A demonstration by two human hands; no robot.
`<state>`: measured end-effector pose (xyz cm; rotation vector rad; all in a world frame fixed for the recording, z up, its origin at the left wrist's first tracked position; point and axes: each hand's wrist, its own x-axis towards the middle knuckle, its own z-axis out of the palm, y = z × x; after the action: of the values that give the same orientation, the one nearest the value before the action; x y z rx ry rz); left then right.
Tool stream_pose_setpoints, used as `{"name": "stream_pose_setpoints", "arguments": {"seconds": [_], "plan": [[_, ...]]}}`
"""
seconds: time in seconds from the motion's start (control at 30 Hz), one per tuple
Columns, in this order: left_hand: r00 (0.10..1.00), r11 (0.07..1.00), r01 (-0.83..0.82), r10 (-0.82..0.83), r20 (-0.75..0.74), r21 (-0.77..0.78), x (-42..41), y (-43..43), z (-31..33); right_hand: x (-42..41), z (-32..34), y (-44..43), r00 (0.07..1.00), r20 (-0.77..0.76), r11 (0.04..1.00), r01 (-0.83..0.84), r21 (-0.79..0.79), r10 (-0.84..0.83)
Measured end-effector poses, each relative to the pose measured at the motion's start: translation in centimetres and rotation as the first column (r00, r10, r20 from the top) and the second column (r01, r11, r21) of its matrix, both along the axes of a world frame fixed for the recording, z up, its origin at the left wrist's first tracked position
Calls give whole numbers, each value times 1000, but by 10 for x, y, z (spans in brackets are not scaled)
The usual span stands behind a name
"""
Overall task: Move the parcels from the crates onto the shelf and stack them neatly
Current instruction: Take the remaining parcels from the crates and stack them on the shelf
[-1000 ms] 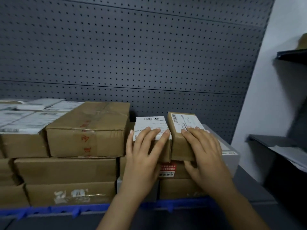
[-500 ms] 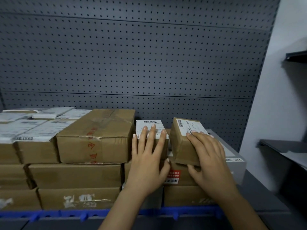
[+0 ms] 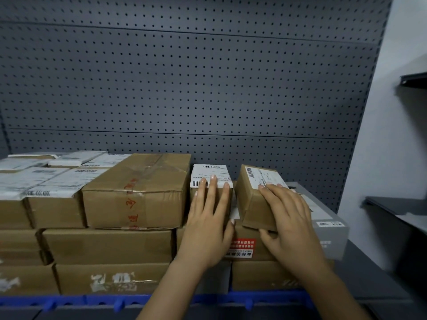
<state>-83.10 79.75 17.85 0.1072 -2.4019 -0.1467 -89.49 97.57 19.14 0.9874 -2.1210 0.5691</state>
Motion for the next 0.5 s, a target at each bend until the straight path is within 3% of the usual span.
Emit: {"name": "stream_pose_setpoints", "arguments": {"seconds": [0.23, 0.5], "plan": [[997, 995, 33, -40, 65, 98, -9, -6, 16, 0, 2, 1, 1000, -1, 1000, -4, -26, 4], [992, 986, 123, -123, -11, 111, 20, 1, 14, 12, 2, 4, 998, -57, 996, -34, -81, 29]]}}
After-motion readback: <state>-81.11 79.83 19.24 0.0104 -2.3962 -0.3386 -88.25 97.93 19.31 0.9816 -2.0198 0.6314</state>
